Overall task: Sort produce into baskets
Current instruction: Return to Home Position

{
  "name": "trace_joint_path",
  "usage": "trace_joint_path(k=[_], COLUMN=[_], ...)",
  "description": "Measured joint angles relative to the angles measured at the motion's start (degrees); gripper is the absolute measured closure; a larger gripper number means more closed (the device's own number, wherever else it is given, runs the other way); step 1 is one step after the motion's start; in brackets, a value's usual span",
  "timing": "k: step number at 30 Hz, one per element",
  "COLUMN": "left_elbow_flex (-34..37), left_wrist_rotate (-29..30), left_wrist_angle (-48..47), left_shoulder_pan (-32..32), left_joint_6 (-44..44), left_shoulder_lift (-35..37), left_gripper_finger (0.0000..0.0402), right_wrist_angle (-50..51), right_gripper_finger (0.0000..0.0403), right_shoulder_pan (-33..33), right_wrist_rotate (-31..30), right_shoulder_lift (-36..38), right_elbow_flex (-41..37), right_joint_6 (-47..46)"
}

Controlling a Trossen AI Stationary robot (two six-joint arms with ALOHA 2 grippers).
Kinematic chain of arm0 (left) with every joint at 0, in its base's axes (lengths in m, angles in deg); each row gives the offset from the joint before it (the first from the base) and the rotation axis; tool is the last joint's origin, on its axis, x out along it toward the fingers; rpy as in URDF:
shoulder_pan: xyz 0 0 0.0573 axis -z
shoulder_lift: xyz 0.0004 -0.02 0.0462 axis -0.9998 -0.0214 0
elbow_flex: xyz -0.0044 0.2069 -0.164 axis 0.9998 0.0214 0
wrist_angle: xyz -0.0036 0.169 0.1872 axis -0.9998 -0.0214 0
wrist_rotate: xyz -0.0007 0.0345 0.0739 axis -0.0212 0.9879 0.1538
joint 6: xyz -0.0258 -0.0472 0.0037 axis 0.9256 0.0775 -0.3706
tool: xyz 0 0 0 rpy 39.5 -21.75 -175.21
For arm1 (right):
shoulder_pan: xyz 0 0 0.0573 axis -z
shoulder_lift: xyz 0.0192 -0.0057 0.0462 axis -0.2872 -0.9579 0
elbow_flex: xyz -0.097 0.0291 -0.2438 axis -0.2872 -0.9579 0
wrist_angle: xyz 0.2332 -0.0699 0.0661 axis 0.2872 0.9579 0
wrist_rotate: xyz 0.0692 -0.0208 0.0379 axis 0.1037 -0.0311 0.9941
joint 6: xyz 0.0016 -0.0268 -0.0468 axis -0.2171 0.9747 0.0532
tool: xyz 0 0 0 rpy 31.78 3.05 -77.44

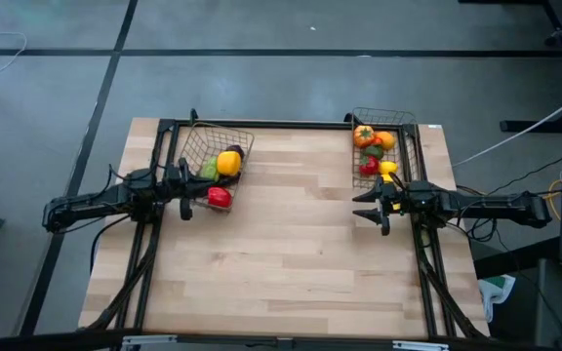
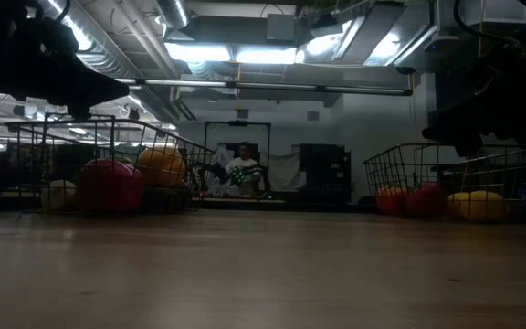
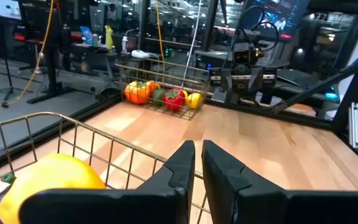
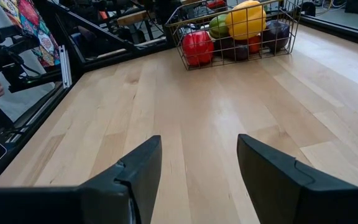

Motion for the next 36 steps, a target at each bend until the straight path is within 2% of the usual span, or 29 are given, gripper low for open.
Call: trace_joint_path(k=[8, 14, 19, 31, 36], left_elbow_flex=[0.0, 0.0, 0.0, 0.0, 0.0], left_wrist_rotate=[0.0, 0.0, 0.0, 0.0, -0.1], left_wrist_angle=[0.0, 0.0, 0.0, 0.0, 0.0], left_shoulder_pan=[0.0, 0.0, 0.0, 0.0, 0.0], left_joint_6=[-2.9, -1.2, -1.1, -1.0, -1.0], left_shoulder_lift=[0.0, 0.0, 0.0, 0.0, 0.0], left_gripper_finger=[0.038, 0.0374, 0.0371, 0.037, 0.037], right_wrist_angle=[0.0, 0.1, 0.3, 0.4, -0.2], right_gripper_finger=[0.0194, 0.0194, 0.0194, 0.0194, 0.0194], right_shoulder_pan=[0.0, 0.0, 0.0, 0.0, 0.0], right_wrist_rotate=[0.0, 0.0, 0.0, 0.0, 0.0], right_shoulder_lift=[0.0, 0.2, 3.1, 15.2, 15.5], right_elbow_flex=[0.0, 0.0, 0.0, 0.0, 0.0], right_joint_6=[0.0, 0.0, 0.0, 0.0, 0.0])
